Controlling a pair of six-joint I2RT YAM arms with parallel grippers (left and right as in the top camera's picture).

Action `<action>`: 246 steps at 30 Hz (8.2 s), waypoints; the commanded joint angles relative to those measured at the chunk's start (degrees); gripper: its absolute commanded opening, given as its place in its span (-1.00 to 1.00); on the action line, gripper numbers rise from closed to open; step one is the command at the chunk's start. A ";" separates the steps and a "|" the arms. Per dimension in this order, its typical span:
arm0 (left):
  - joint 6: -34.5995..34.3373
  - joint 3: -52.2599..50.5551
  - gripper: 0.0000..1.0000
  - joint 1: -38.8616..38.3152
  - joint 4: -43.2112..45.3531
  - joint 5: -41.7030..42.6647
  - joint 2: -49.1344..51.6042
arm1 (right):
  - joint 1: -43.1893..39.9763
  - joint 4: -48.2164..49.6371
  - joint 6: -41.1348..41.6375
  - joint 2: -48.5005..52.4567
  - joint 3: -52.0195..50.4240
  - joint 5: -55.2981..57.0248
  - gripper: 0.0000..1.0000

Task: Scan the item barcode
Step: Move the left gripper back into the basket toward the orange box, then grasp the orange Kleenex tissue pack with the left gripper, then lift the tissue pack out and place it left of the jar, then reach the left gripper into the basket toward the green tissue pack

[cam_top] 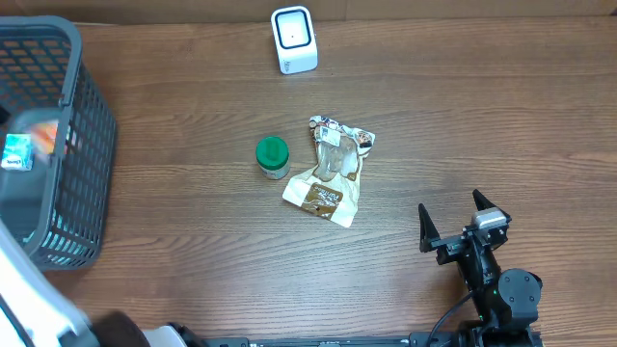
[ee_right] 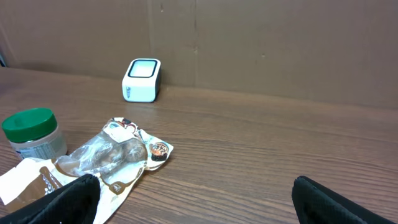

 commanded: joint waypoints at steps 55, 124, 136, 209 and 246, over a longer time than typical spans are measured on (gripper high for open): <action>22.49 0.46 0.53 1.81 -3.78 0.37 36.11 | 0.26 0.17 -0.07 -0.68 0.04 -0.33 1.00; 9.81 5.25 -0.91 -32.61 -21.07 11.13 0.68 | 0.26 0.17 -0.09 -0.68 0.04 -0.33 1.00; -1.92 -26.77 -0.90 -44.98 2.73 2.43 8.33 | 0.26 0.17 -0.09 -0.68 0.04 -0.31 1.00; 25.16 -0.09 0.97 -1.05 8.00 -20.06 30.91 | 0.26 0.17 -0.07 -0.68 0.04 -0.33 1.00; 28.22 -0.09 0.05 -2.36 18.21 -24.17 45.66 | 0.26 0.17 -0.07 -0.68 0.04 -0.31 1.00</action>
